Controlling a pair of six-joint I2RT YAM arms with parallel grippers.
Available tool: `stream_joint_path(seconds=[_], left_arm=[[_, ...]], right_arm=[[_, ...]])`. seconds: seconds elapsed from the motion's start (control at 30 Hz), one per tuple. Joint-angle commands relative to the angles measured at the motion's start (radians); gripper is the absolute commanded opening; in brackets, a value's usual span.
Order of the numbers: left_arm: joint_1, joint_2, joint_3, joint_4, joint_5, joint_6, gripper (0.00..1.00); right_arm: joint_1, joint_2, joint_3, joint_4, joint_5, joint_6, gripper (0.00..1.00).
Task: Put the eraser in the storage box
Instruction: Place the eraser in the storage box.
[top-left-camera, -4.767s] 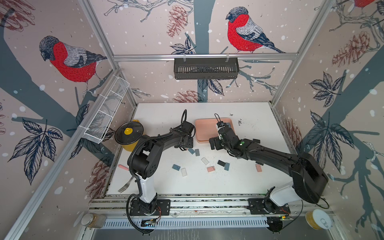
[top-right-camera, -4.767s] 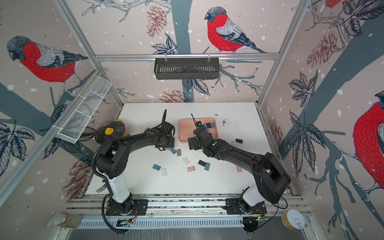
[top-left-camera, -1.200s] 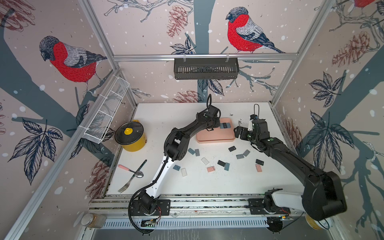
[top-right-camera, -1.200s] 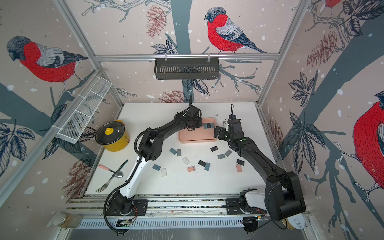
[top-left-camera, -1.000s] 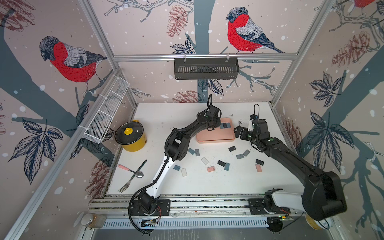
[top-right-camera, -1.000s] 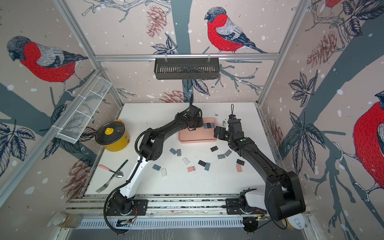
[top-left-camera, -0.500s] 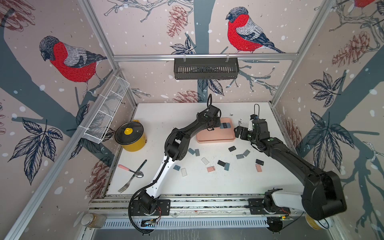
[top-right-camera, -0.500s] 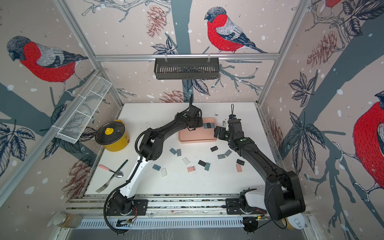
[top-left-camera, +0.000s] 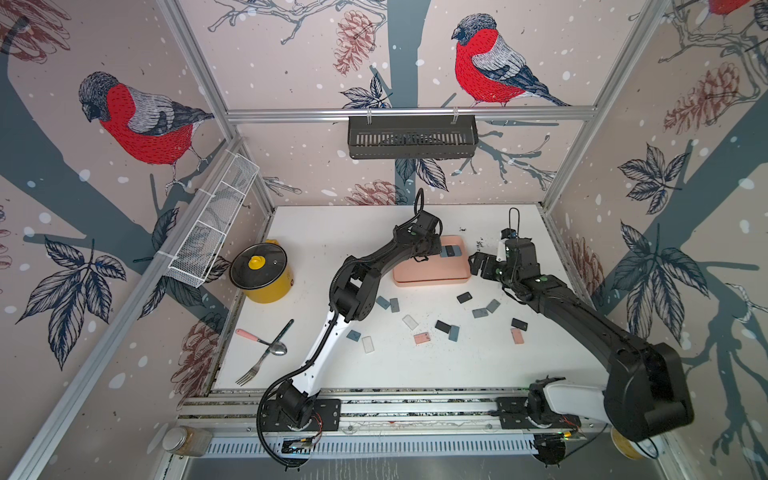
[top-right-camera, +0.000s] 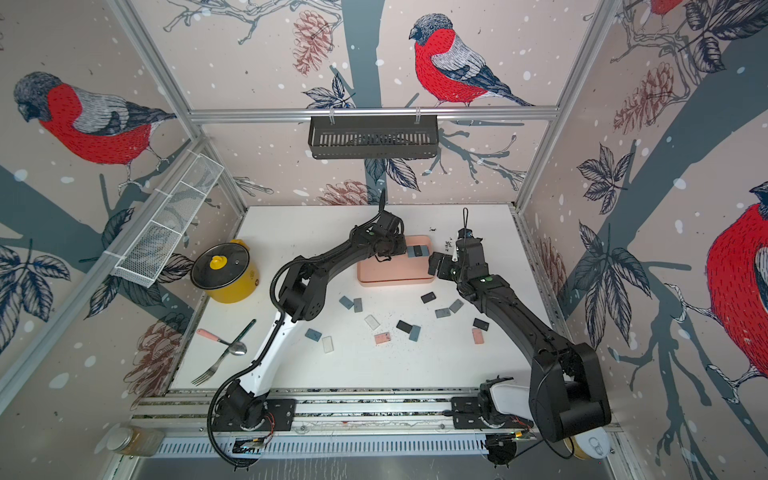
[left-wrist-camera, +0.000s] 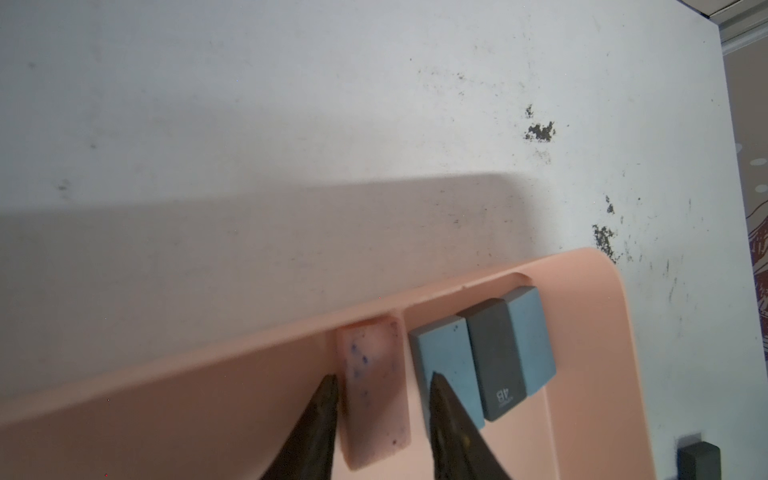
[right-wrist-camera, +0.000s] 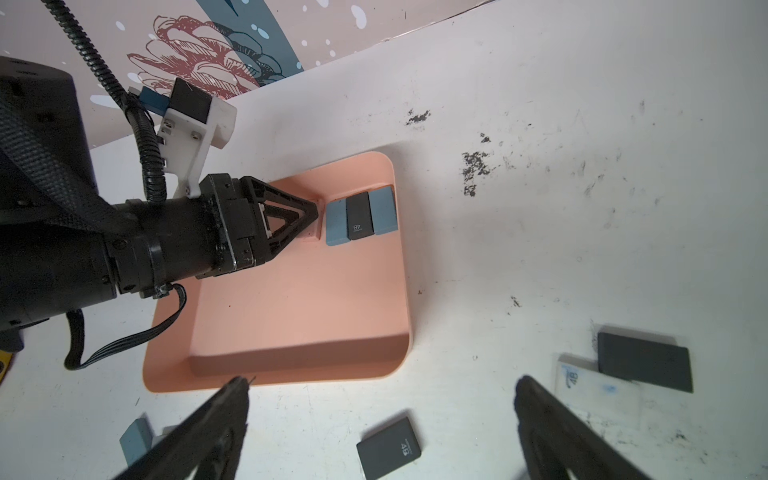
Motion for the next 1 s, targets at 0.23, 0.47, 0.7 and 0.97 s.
stream_joint_path(seconds=[0.23,0.47,0.7,0.97], left_arm=[[-0.013,-0.004,0.0,0.051,0.035,-0.012,0.41],[-0.014,-0.013,-0.007,0.033,0.029,-0.008,0.41],[-0.011,-0.074,-0.032,0.009,-0.002,0.01,0.5],[-0.013,-0.215,-0.144,0.03,0.015,0.02,0.67]], right_arm=[[-0.01,-0.014,-0.01,0.011,0.012,0.001,0.99],[-0.016,-0.013,-0.014,0.007,0.01,0.003,0.99],[-0.011,-0.003,-0.011,-0.029,0.03,0.015,0.99],[0.068,0.003,-0.036,-0.06,0.1,0.044,0.99]])
